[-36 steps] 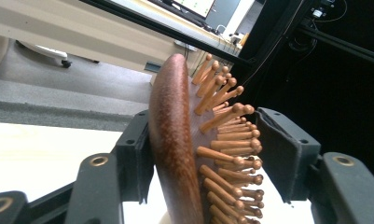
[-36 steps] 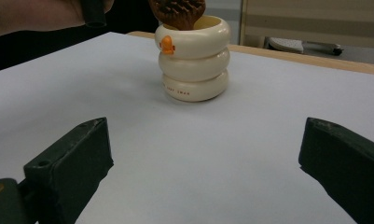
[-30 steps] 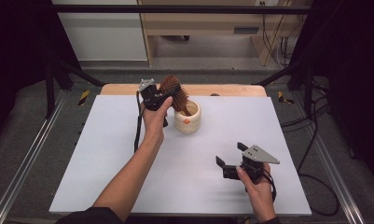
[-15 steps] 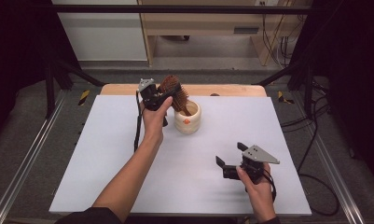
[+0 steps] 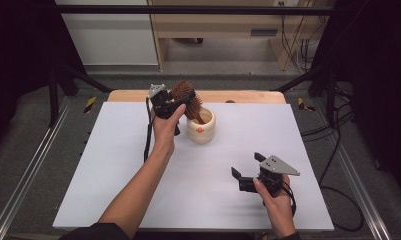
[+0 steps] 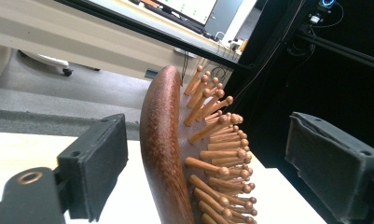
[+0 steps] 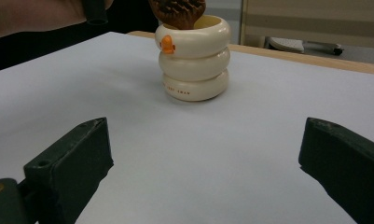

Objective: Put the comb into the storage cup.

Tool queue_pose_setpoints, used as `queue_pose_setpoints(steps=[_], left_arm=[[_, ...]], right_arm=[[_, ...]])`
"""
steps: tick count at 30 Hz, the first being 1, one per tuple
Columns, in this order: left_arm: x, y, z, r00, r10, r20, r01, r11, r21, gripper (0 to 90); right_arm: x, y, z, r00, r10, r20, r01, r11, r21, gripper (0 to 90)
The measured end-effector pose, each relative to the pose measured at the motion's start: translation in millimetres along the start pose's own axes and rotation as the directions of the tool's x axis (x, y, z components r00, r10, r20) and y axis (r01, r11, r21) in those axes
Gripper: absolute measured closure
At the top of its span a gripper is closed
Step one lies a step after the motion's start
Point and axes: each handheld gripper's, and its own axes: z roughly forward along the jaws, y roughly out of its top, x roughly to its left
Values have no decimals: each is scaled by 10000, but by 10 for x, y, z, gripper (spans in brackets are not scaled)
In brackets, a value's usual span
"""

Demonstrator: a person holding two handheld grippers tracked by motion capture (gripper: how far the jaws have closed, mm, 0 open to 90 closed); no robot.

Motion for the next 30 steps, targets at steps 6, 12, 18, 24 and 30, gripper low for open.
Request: queue_pose_setpoints(steps=[6,12,18,24,30], left_arm=[[-8,9,-10,10000,65,-24,-65,9999,-87,83],[-14,14,-16,9998,213,-18,-213,9996,-166,65],[-23,15,-23,9989,463,24,-463,9988,-178,60],[-31,21,-29,9983,584,14,-583,9981,-218,55],[-36,31,-42,9974,724,29,-723,9971,-252,53]], right_arm=[[1,1,0,10000,26,-8,-26,10000,-12,30],[1,1,0,10000,27,-6,-27,10000,-14,30],[1,1,1,10000,22,-8,-22,10000,-12,30],[-2,1,1,10000,22,-6,-22,10000,-15,30],[-3,2,0,10000,22,-8,-22,10000,-14,30]])
